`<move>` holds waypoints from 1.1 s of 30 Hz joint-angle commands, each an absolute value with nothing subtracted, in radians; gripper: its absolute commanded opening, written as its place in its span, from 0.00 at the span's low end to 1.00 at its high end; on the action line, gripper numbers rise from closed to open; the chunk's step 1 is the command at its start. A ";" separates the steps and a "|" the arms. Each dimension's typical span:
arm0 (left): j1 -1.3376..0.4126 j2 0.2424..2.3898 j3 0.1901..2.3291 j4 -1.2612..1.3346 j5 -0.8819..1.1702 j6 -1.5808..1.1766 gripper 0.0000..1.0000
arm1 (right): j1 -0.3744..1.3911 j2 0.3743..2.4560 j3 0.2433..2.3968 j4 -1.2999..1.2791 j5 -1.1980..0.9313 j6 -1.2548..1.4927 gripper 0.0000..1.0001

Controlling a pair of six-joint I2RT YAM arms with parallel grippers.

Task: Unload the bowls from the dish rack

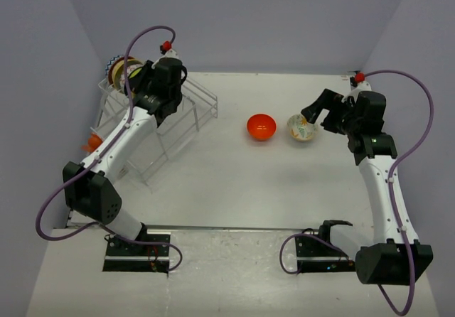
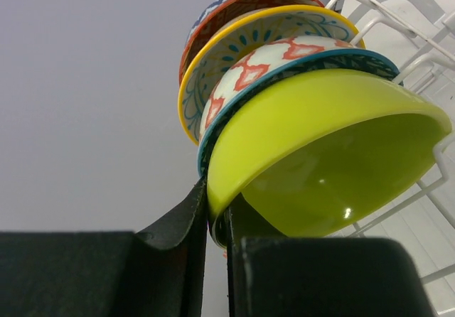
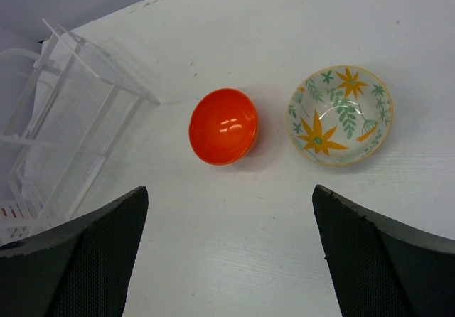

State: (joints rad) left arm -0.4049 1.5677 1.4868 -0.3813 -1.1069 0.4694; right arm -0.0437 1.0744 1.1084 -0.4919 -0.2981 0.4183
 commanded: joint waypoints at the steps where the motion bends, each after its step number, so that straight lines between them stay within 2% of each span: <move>1: -0.433 1.511 1.489 -0.287 -1.120 0.515 0.00 | -0.034 1.075 1.123 -0.457 -0.327 0.403 0.97; 15: -0.502 1.447 1.503 -0.245 -1.172 0.549 0.00 | -0.034 1.058 1.094 -0.381 -0.390 0.433 0.99; 20: -0.535 1.424 1.499 -0.256 -1.178 0.525 0.00 | -0.032 1.074 1.095 -0.342 -0.510 0.475 0.99; 22: -0.569 1.411 1.540 -0.347 -1.161 0.432 0.00 | -0.011 1.091 1.100 -0.287 -0.684 0.503 0.99; 23: -0.577 1.410 1.581 -0.429 -1.123 0.354 0.00 | 0.023 1.101 1.107 -0.263 -0.722 0.521 0.99; 24: -0.581 1.413 1.633 -0.525 -0.956 0.259 0.00 | 0.062 1.124 1.126 -0.247 -0.727 0.529 0.99; 25: -0.580 1.416 1.688 -0.675 -0.834 0.085 0.00 | 0.174 1.140 1.153 -0.261 -0.701 0.514 0.99; 26: -0.580 1.401 1.721 -0.690 -0.736 0.031 0.00 | 0.242 1.158 1.228 -0.282 -0.602 0.497 0.99; 27: -0.583 1.388 1.717 -0.689 -0.539 -0.006 0.00 | 0.302 1.201 1.273 -0.334 -0.545 0.483 0.99; 29: -0.586 1.364 1.668 -0.644 -0.355 -0.116 0.00 | 0.434 1.239 1.348 -0.348 -0.374 0.495 0.99; 33: -0.591 1.371 1.603 -0.612 -0.246 -0.198 0.00 | 0.582 1.278 1.445 -0.400 -0.097 0.503 0.99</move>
